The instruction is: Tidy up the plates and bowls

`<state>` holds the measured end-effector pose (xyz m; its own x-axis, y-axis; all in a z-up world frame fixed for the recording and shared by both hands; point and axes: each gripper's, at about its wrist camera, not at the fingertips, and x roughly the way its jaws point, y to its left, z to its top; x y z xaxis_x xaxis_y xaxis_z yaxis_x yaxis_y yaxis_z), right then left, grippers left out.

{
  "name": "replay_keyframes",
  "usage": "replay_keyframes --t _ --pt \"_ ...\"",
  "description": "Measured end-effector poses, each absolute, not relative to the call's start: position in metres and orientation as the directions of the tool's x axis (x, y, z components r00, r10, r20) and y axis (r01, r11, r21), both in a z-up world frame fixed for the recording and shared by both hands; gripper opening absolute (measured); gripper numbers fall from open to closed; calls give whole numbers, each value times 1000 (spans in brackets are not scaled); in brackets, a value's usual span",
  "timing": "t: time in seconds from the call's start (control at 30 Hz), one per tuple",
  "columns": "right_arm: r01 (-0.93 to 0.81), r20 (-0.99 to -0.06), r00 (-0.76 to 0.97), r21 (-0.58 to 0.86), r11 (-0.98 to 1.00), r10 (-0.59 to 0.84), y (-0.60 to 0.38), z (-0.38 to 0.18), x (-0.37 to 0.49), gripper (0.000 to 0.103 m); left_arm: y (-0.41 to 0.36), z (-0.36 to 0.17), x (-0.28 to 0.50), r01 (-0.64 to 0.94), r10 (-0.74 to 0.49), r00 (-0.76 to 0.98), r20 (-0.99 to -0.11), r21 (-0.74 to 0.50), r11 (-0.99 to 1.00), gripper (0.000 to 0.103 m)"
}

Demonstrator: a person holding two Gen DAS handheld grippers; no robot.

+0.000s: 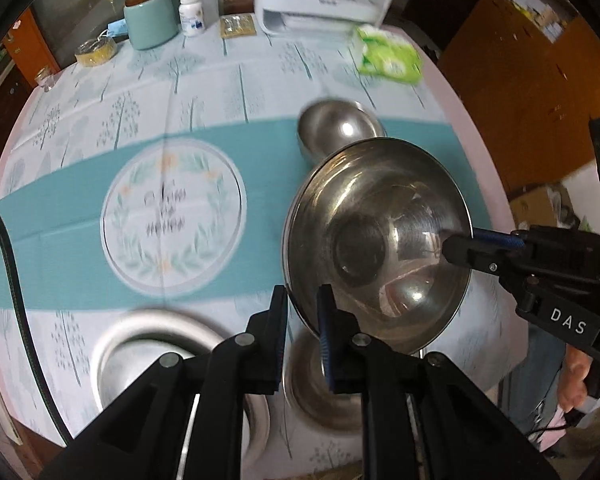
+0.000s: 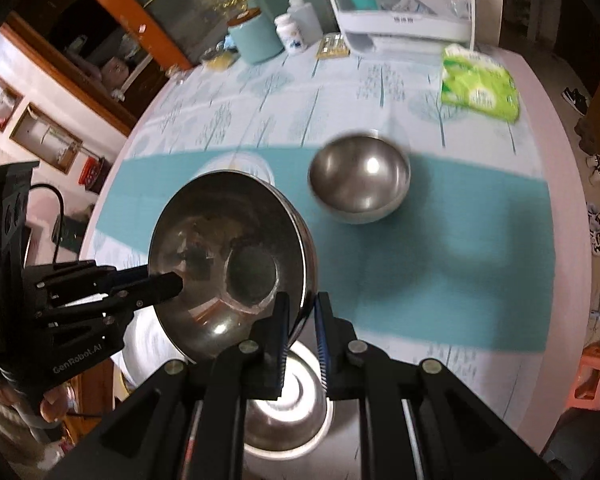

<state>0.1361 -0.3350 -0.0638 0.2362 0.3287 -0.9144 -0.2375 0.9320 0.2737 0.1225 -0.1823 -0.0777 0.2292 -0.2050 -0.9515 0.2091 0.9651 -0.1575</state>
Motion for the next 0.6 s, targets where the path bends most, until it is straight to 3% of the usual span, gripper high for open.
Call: replay_keyframes --t 0.3,0.6 --pt "-252 -949 151 233 939 276 -334 -104 69 13 -195 -126 59 218 -173 131 -976 -142 966 13" --pt "-244 -963 119 209 947 243 -334 -128 56 13 -202 -147 44 189 -164 106 -981 -142 972 13"
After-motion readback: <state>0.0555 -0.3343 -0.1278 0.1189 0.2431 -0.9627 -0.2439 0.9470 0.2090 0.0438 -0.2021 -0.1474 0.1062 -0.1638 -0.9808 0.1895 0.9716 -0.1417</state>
